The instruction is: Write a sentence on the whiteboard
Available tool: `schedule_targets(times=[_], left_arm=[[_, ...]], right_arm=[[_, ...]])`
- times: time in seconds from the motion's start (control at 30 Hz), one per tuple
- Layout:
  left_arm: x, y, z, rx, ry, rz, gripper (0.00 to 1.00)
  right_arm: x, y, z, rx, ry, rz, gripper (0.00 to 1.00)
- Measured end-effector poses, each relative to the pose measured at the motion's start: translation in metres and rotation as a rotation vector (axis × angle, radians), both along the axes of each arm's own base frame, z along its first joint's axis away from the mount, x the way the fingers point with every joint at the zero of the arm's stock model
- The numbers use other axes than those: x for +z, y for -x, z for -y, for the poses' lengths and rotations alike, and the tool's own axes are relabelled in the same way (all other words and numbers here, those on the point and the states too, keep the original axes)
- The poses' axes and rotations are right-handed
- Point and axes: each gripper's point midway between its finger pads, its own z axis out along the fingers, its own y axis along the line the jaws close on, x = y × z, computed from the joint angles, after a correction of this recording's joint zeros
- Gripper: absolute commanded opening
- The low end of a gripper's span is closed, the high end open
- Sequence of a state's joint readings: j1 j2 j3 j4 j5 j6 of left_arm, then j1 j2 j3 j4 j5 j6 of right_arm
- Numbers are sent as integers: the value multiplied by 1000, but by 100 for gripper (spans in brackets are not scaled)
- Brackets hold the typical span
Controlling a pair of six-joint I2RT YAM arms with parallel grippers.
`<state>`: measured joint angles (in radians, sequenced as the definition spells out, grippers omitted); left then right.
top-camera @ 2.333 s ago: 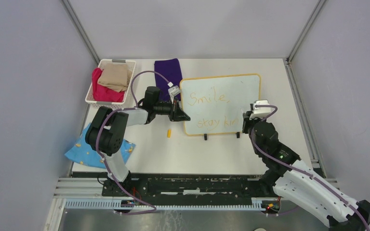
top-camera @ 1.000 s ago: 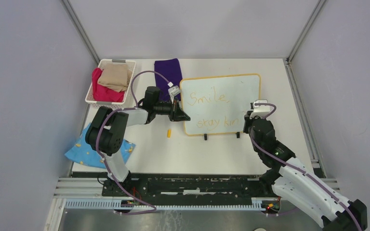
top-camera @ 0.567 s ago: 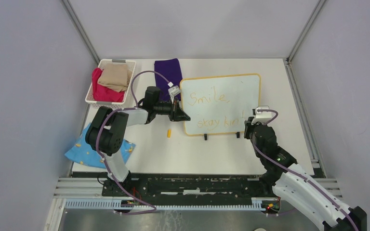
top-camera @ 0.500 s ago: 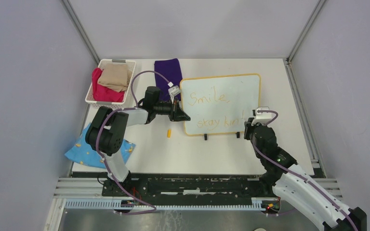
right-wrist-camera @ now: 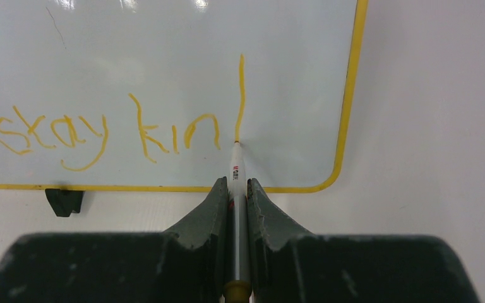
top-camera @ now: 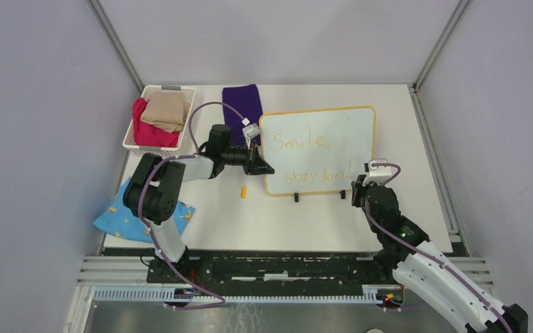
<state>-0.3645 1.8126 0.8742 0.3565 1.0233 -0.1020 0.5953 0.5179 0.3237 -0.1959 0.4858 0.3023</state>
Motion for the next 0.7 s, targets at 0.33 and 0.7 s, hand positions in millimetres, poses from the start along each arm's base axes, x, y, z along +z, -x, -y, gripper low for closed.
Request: schedule_targets(times=[0.33,0.7], left_arm=[[0,0,0,0,0,0,2],[0,-1,1,0,-1,5,2]], right_arm=[[-5,4,0,6,-10,-10,0],[-2,-1,0,5,36,-30,0]])
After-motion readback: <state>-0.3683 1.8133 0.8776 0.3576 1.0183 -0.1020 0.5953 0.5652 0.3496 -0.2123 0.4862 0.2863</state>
